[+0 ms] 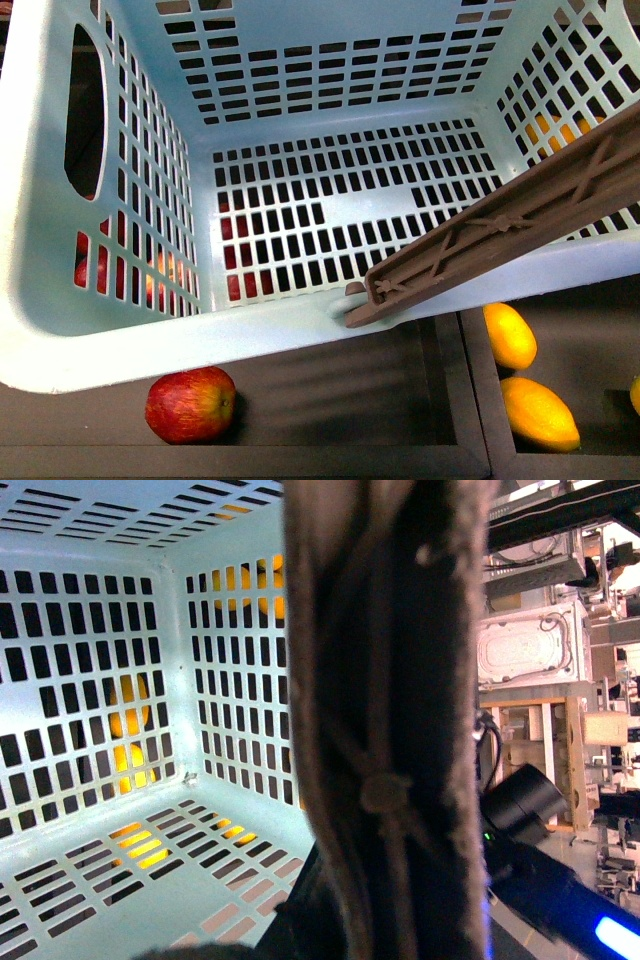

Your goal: Pick lemon and mango into basket

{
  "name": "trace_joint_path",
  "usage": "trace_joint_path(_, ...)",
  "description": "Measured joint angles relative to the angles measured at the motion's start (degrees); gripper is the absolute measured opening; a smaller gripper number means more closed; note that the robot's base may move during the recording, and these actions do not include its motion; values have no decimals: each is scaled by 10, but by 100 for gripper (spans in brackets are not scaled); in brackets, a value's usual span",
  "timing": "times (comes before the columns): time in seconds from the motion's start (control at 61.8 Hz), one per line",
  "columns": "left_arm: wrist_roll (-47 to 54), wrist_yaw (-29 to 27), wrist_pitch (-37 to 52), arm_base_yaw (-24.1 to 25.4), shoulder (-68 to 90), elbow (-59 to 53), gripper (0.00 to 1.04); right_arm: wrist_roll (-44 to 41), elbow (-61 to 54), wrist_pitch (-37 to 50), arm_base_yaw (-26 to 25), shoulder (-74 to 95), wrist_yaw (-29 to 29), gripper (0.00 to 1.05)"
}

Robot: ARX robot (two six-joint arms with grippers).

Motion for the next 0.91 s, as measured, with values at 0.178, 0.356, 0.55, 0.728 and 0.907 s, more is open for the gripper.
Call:
trace_joint_path(0.178,0,0,0,0,0,0,4,-25,-57,-47,23,-175,-28,78)
trace_joint_path(0.356,0,1,0,0,0,0,4,-3,-83,-36,106,-286,-16,78)
trace_joint_path(0.55,0,0,0,0,0,0,4,45,-76,-10,253,-303,59,78)
trace_joint_path(0.728,0,1,0,0,0,0,4,62,-76,2,348,-292,110,78)
trace_joint_path(0.907,0,0,0,0,0,0,4,61,-80,2,412,-284,141,78)
